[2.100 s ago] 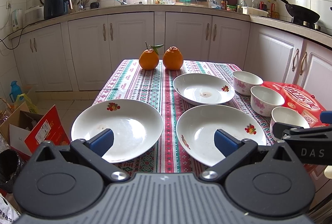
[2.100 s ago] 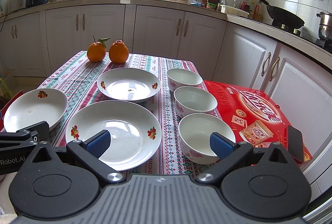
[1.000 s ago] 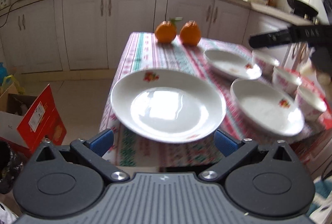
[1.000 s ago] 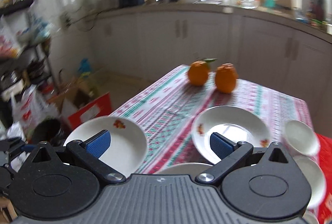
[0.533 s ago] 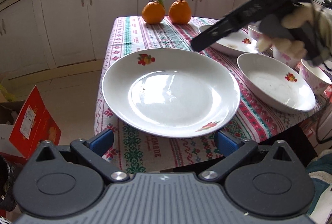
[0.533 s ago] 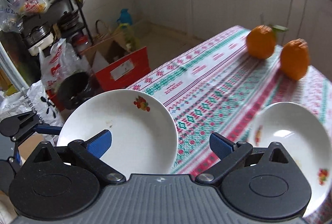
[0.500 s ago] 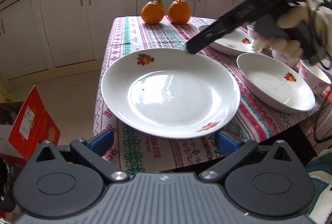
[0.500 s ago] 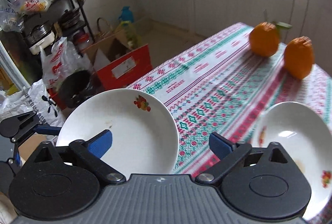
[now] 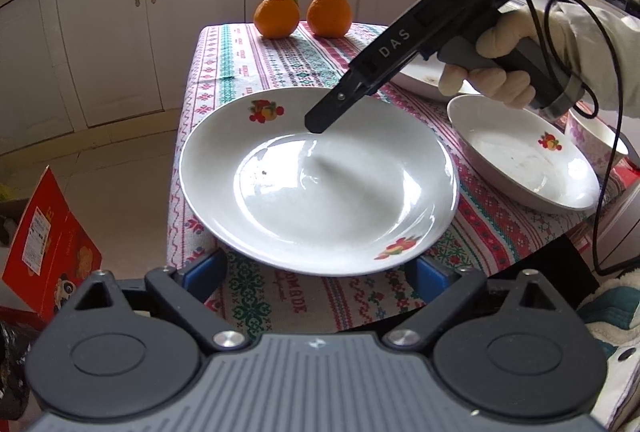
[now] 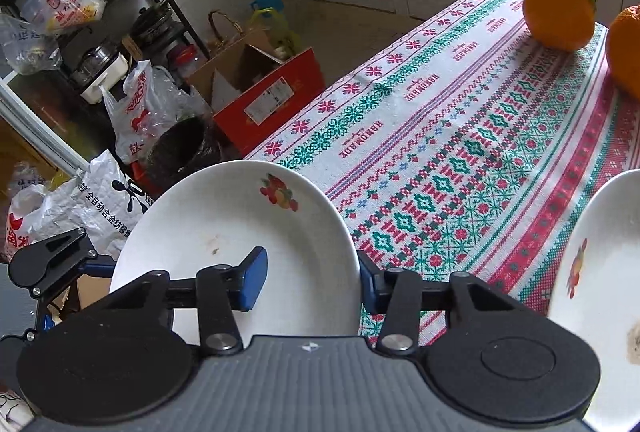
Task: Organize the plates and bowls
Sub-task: 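Move the right gripper to a white plate's rim and close on it, then lift the white plate off the cloth with the right gripper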
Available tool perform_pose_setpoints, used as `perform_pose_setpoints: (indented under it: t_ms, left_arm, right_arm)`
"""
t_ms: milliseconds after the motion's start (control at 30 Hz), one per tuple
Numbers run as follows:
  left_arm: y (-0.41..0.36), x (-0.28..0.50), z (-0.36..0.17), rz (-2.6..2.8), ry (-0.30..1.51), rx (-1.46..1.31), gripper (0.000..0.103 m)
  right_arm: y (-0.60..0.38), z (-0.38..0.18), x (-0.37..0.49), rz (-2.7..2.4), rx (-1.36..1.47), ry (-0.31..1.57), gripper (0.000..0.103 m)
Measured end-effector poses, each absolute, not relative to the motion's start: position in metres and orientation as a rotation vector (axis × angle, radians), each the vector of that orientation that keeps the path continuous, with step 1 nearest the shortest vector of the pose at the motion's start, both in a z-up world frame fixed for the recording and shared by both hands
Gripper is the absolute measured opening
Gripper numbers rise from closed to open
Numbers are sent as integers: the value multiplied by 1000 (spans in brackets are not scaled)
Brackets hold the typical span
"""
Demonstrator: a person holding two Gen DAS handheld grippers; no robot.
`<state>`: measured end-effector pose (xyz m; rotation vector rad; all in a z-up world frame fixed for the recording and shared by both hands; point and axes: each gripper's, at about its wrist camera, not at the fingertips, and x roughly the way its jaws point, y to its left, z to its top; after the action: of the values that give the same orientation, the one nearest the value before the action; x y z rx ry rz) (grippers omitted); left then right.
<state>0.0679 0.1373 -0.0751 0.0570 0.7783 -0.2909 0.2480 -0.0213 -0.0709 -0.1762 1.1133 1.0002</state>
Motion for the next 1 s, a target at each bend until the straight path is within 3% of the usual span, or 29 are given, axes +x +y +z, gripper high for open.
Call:
perform_pose_setpoints:
  t_ms: [400,1000]
  left_arm:
    - [134,77,-72,-323,788,101,91]
    - [137,151,-74,-355,767,188,91]
  right_arm:
    - [-24,-70,257,1017,-160,1116,52]
    - [-36,-67,313,902,-134,1050,53]
